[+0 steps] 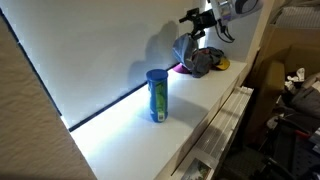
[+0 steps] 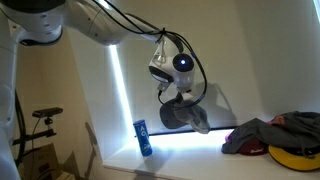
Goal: Move the grey cap away from the other caps
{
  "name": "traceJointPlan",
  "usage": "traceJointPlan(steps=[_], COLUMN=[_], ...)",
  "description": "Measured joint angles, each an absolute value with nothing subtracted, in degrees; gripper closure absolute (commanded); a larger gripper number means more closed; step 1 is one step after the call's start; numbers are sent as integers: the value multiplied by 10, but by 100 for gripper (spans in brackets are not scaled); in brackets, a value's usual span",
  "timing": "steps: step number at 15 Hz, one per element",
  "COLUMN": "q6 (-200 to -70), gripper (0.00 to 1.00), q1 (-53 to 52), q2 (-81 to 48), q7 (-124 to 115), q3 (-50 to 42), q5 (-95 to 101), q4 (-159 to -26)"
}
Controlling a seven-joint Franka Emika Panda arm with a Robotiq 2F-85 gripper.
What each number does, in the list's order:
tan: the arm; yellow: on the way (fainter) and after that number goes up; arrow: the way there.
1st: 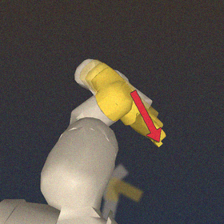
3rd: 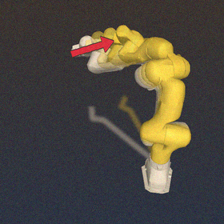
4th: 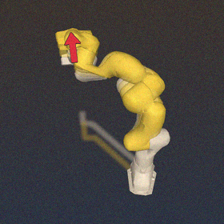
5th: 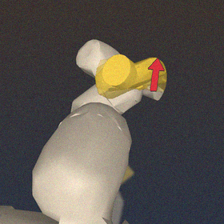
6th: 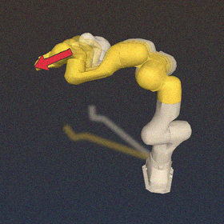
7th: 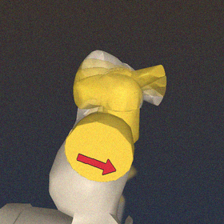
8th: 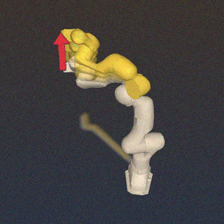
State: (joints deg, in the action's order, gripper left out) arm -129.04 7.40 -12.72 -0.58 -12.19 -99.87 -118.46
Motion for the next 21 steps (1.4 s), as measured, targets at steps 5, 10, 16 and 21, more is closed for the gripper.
traceJointPlan(steps=[5, 10, 16, 21], q6=[-1313, -1308, -1281, -1192], gripper=[0, 0, 0, 0], q1=[69, 69, 77, 97], q2=[-71, -32, 33, 58], q7=[39, 53, 191, 293], q3=[-115, -114, -118, -139], q5=[-872, -789, -698, -693], q4=[-1196, -1206, -1271, -1300])
